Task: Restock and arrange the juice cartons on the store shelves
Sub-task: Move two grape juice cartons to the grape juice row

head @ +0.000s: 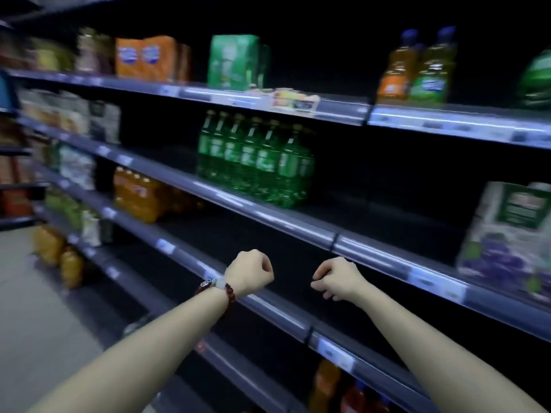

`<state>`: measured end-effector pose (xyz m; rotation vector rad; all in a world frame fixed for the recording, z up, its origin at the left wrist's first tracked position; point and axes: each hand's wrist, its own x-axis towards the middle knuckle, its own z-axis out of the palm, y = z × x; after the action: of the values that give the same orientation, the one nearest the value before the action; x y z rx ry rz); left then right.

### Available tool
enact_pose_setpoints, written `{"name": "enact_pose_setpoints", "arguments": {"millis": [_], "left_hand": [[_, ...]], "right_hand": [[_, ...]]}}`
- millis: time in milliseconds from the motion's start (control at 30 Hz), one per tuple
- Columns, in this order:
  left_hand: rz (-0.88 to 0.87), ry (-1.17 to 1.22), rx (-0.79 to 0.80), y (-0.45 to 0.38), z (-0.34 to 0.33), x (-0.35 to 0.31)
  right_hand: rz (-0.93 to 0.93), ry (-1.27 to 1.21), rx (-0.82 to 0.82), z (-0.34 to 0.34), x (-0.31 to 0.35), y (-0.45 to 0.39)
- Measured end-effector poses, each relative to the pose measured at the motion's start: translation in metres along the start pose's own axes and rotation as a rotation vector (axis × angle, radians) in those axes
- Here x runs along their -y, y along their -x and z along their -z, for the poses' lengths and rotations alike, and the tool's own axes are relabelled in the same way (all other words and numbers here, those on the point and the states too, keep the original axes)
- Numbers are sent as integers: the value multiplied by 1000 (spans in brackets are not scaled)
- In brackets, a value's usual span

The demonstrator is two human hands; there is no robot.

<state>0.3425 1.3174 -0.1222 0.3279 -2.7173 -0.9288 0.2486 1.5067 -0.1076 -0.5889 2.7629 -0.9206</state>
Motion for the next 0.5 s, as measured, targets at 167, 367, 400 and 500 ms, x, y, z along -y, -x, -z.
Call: {"name": "enact_pose_setpoints", "arguments": {"millis": [167,367,400,500], "left_hand": [[190,-90,-141,-11,68,98],[405,-198,-273,-32,159,188],[434,-226,-295,-36,174,200],[519,-284,-365,-46,214,231]], "right_hand": [[211,49,170,-76,91,-69],[450,57,279,-150,200,-155],[478,51,291,-159,218,-168],[539,17,329,-188,269,-209]]}}
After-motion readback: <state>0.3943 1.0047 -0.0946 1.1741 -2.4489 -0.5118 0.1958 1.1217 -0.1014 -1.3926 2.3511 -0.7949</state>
